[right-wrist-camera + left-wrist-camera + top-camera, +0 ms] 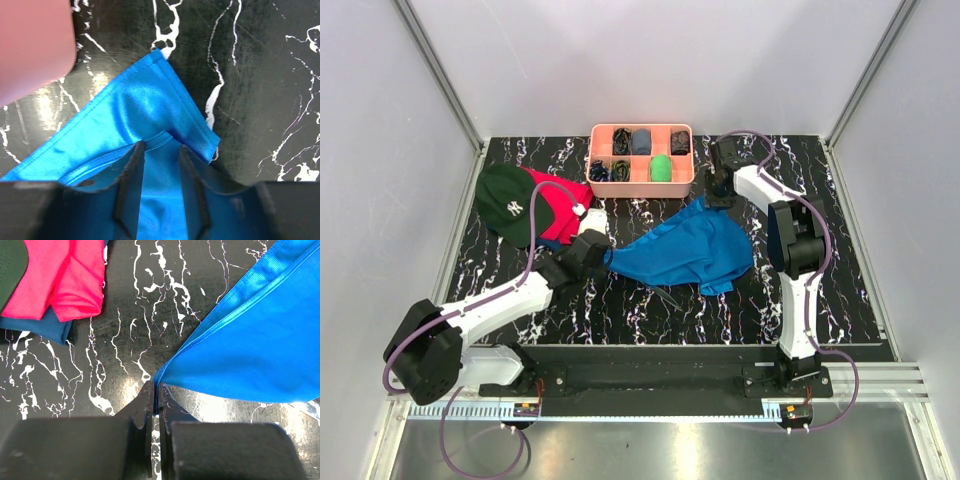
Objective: Fold the napkin, place the utensils inside, and roll it up
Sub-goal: Flatten the napkin out
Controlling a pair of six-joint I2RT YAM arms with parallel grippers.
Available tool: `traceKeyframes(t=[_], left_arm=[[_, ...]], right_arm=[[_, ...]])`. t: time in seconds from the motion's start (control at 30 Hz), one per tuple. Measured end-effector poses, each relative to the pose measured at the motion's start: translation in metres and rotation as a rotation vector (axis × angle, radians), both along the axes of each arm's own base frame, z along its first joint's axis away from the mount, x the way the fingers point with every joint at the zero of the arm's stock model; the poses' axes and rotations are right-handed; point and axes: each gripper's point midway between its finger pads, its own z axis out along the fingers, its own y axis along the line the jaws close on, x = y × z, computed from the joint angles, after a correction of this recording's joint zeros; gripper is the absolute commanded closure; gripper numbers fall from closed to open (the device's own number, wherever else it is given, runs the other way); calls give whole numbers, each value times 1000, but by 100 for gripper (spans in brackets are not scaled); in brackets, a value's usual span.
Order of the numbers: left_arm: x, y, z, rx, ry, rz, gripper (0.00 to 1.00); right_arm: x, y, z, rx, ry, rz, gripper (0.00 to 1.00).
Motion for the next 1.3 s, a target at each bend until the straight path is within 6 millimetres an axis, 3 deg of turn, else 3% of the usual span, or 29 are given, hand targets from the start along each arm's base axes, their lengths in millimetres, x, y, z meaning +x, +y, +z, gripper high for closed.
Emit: traceKeyframes(t=[0.13,0.3,0.4,0.47,0.57,0.63,0.7,0.77,0.87,0.93,1.07,1.2,1.3], left_arm=[[0,0,0,-1,1,-2,100],[1,-2,3,-3,0,-3,100],[6,-6,16,-14,-18,-5,100],[13,-10,33,-25,-48,-9,100],[26,-19,72,-54,-123,-24,100],[31,-23,102,-79,-183,-34,100],[32,-25,140,-114,-262,-48,100],[26,-30,184,-157,-352,-75,100],[1,-42,254,-226,-489,-152,100],[-20,-48,297,-278,-568,-202,100],[-59,-50,360,-388,-673,-279,100],[-79,-45,395,-466,-721,-316,100],[-82,-44,411,-484,-749,-324,100]], right_arm=[[-2,-3,-5,4,11,9,100],[-14,-10,-8,-11,26,2,100],[-29,-18,18,-24,2,-9,100],[-38,-23,52,-28,-47,-20,100],[-46,-34,139,-16,-230,-50,100],[-59,-44,207,5,-389,-78,100],[-87,-57,282,38,-572,-109,100],[-115,-67,334,71,-705,-129,100],[-165,-82,402,125,-887,-147,100],[-194,-91,435,150,-973,-155,100],[-249,-106,493,199,-1124,-166,100],[-286,-116,529,234,-1227,-173,100],[-295,-121,540,236,-1262,-185,100]])
